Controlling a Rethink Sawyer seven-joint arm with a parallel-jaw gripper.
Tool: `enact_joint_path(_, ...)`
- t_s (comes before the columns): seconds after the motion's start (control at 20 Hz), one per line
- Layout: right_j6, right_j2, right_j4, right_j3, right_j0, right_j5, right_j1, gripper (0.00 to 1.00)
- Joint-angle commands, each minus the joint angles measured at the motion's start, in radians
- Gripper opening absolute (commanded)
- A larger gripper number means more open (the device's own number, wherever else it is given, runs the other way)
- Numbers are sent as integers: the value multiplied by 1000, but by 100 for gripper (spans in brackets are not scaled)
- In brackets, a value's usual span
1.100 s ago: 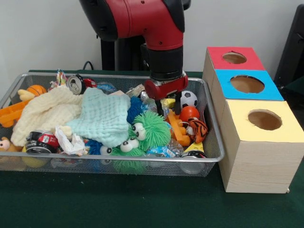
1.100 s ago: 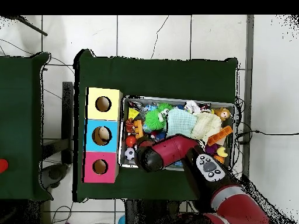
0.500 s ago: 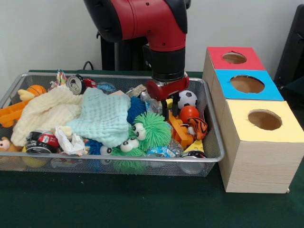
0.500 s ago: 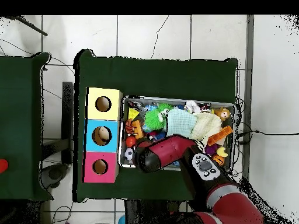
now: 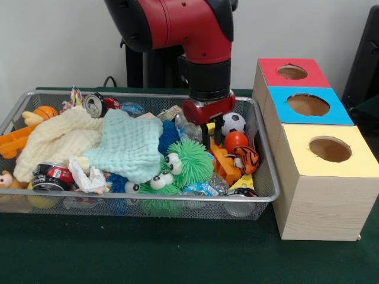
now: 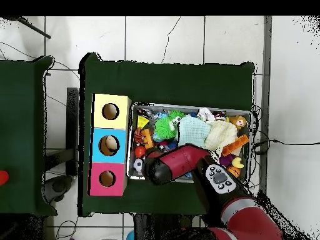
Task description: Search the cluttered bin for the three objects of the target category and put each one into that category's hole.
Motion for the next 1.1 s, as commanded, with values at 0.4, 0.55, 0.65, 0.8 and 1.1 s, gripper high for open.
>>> enact_joint_path(0.4, -80, 163, 125, 99, -122, 229, -163, 0)
enact_joint_path(0.55, -66, 186, 128, 111, -142, 223, -174, 100)
enact_joint_path(0.65, -64, 184, 126, 107, -139, 226, -172, 100)
enact_joint_path(0.8, -57, 185, 123, 103, -137, 232, -170, 100)
enact_joint_path(1.1, -44, 173, 105, 89, -120, 227, -154, 100)
